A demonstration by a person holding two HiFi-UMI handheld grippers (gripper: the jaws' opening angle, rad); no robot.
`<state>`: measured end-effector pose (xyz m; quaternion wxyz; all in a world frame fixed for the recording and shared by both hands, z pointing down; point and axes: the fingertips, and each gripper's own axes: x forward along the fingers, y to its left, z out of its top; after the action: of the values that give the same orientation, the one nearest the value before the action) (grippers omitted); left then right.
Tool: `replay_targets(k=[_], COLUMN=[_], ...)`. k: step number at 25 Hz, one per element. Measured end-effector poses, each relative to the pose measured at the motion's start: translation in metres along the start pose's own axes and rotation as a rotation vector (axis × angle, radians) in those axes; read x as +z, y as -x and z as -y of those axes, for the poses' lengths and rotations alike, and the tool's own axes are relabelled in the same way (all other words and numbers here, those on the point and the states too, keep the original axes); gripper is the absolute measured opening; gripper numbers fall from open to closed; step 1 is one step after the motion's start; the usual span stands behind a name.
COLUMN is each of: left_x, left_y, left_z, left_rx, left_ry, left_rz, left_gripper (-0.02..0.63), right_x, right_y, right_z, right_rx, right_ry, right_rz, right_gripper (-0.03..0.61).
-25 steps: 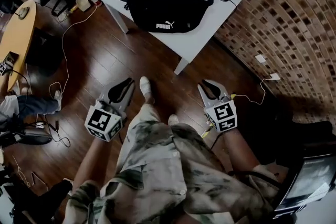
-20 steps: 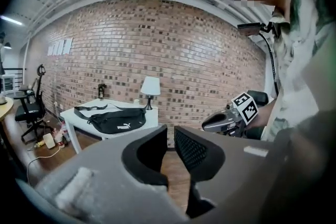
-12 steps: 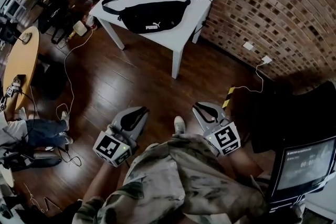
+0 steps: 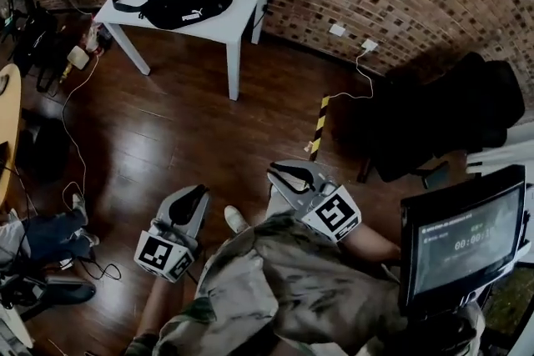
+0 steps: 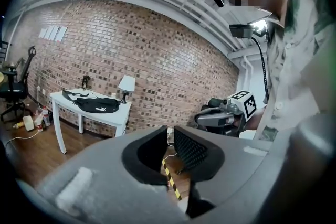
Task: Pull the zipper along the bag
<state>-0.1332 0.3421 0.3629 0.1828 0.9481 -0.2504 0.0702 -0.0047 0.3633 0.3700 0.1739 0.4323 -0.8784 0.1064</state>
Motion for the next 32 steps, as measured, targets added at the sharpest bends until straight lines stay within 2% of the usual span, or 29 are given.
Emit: replay_targets(k=[7, 12, 19, 25, 32], left_x=[-0.011, -0.001, -0.018, -0.036, -0.047], left_y=[-0.007, -0.034, -0.075, -0.067, -0.048], left_z=[0.063, 0.116, 0.188, 0.215, 0.218], left_rx=[0.015, 0.006, 0.006, 0.059, 0.112], left_ry=[-0.018, -0.023, -0.019, 0.001, -0.01], left_rz=[0.012, 0.038, 0.034, 0.033, 0.003], left_gripper=[0.034, 0.034, 0.034, 0.034, 0.034], right_x=[-0.009, -0.019, -0.051, -0.068, -0.073], right_y=[0.061, 0.114, 0.179, 0.197, 0.201], right_z=[-0.011, 0.0, 0.015, 0.009, 0.002], right_rx=[0.013, 0.03, 0.052, 0.103, 0.121], right_ry=[0.07, 0.104, 0.102, 0.106, 0.089], right_rz=[0.07, 0.06, 0.066, 0.068, 0.081], right_gripper=[0.051, 0.049, 0.02, 0.011, 0.009])
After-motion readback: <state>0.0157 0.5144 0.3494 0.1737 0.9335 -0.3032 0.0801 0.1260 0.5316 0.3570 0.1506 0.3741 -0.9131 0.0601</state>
